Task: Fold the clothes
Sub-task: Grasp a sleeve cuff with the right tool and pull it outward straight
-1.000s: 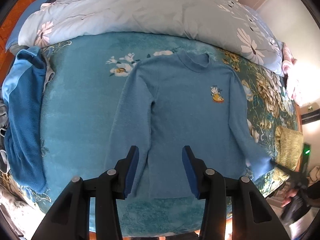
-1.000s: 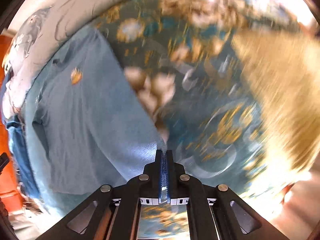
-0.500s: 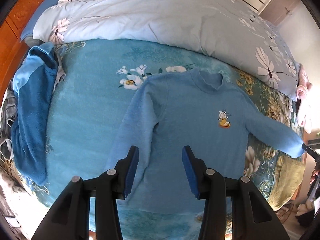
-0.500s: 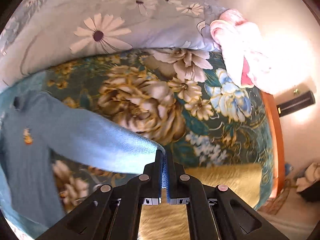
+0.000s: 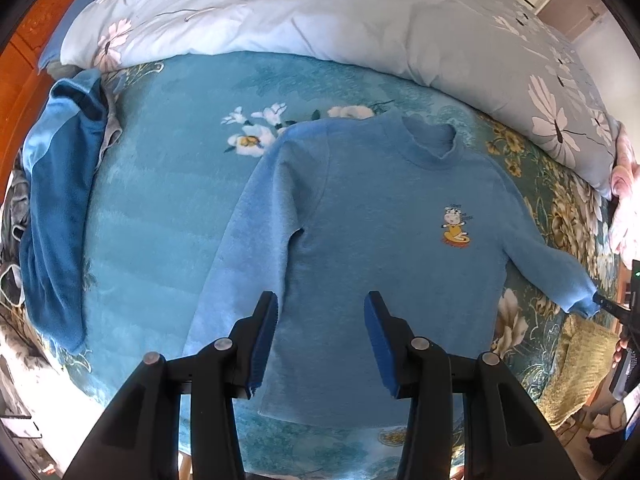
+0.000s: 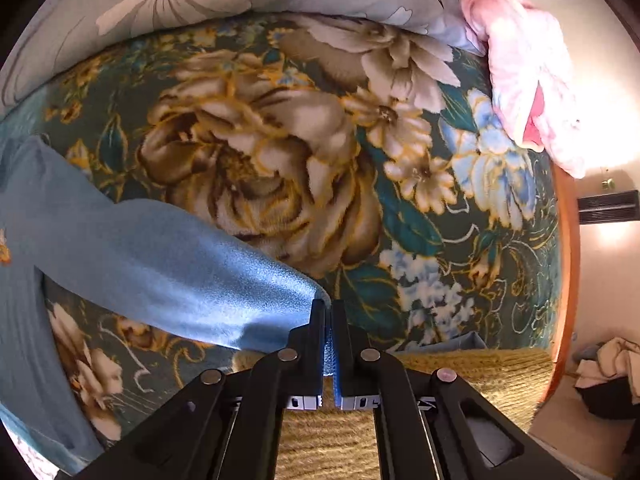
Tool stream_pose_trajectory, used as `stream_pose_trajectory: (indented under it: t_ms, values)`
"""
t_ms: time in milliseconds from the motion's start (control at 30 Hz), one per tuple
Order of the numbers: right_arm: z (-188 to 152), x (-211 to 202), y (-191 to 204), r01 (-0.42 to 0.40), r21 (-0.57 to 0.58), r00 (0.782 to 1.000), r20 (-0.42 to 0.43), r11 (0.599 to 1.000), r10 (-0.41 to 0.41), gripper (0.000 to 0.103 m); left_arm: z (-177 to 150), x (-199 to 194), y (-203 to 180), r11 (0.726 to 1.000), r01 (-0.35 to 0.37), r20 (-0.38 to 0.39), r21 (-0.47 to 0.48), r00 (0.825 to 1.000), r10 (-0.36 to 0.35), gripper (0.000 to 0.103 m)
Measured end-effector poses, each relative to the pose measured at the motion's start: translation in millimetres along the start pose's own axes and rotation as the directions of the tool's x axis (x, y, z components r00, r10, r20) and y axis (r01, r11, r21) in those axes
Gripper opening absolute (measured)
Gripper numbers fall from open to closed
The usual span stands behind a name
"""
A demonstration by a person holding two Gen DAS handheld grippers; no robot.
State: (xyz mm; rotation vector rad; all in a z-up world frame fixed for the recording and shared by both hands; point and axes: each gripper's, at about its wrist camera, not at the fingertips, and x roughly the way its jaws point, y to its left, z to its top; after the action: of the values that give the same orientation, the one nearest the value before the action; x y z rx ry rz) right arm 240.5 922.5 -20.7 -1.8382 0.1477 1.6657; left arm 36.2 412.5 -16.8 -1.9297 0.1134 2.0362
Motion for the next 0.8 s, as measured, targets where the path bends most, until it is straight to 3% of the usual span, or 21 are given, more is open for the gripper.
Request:
stream_pose_trajectory:
  t_ms: [33, 100, 133, 167, 233, 433, 600, 800]
  values:
    - [1, -3, 2, 0.007, 0.001, 1.0, 0.013, 1.0, -0.007, 0.008, -2, 1, 3, 1.0, -0.004, -0.004, -0.005, 1.0, 0.004, 0.046]
    - [1, -12, 6, 0.009, -0.007, 0.999, 0.041, 1.0, -0.009, 0.03, -7, 1, 12, 1.0, -0.009, -0.015, -0.012, 1.0, 0.009, 0.046]
    - [0, -19, 8, 0.01, -0.009, 0.998, 0.065, 1.0, -0.009, 0.047, -9, 2, 17, 1.0, -0.015, -0.021, -0.015, 1.0, 0.014, 0.046]
    - [-1, -27, 10, 0.01, -0.011, 0.996, 0.09, 1.0, -0.009, 0.05, -12, 2, 23, 1.0, -0.021, -0.023, -0.019, 1.0, 0.02, 0.046]
    - [-3, -42, 15, 0.006, 0.002, 0.992, 0.125, 1.0, -0.006, 0.05, -19, 2, 35, 0.999, -0.033, -0.025, -0.029, 0.999, 0.032, 0.046]
    - [-40, -86, 60, -0.154, 0.065, 0.968, 0.212, 0.986, 0.137, 0.055, -40, 21, 82, 0.996, -0.063, -0.063, -0.057, 0.996, 0.059, 0.046]
    - [-88, -107, 144, -0.254, 0.025, 0.957, 0.152, 0.967, 0.247, 0.056, -64, 61, 129, 0.995, -0.082, -0.152, -0.062, 0.986, 0.072, 0.046]
    - [-140, -123, 232, -0.295, -0.044, 0.953, 0.05, 0.954, 0.297, 0.056, -87, 108, 167, 0.998, -0.06, -0.237, -0.035, 0.97, 0.05, 0.046]
